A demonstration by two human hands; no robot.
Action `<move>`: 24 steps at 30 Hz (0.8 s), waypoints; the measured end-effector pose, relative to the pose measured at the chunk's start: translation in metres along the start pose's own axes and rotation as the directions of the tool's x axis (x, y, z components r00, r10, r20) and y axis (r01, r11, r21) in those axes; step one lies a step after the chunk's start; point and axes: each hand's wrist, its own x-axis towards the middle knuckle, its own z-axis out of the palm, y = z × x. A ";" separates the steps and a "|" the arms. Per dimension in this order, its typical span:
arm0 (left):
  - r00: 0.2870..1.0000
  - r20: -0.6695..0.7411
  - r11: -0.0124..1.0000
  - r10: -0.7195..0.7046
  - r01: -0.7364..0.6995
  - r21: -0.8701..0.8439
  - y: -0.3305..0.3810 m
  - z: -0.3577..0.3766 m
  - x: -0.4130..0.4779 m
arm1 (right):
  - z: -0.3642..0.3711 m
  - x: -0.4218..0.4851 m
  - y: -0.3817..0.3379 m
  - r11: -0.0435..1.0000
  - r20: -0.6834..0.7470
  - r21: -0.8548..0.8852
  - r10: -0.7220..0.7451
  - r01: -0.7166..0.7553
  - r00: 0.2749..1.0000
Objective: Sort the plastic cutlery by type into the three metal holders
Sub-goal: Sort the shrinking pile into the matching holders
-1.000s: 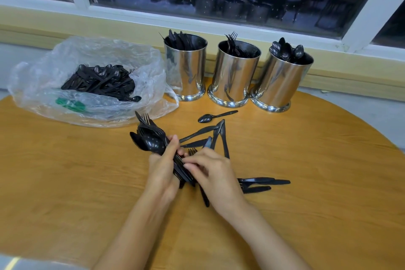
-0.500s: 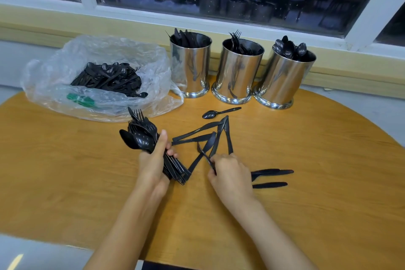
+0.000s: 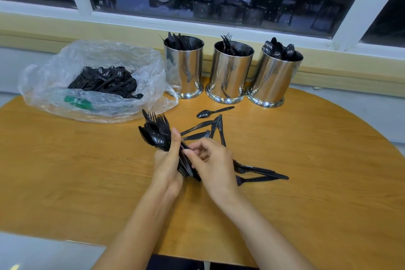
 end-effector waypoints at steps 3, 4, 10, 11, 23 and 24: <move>1.000 -0.008 1.000 -0.022 0.022 -0.006 0.001 -0.001 -0.001 | -0.010 -0.005 0.005 0.986 0.085 -0.122 -0.106 0.116 0.991; 0.999 -0.020 0.999 -0.032 0.031 -0.010 0.001 -0.001 -0.002 | -0.018 -0.006 0.008 0.982 0.113 -0.143 -0.110 0.126 0.987; 0.998 0.007 0.994 -0.070 0.071 -0.084 -0.001 0.002 -0.012 | -0.087 -0.016 0.055 0.927 0.011 -0.372 0.067 -0.058 0.998; 0.997 0.012 0.994 -0.071 0.072 -0.084 -0.003 0.003 -0.014 | -0.099 -0.018 0.063 0.900 0.006 -0.426 0.102 -0.090 0.995; 0.992 0.083 0.989 -0.100 0.108 -0.100 -0.023 0.002 -0.030 | -0.124 -0.015 0.088 0.733 0.042 -0.671 0.186 -0.111 0.982; 0.991 0.089 0.989 -0.104 0.113 -0.098 -0.024 0.001 -0.029 | -0.124 -0.011 0.089 0.727 0.017 -0.675 0.189 -0.129 0.982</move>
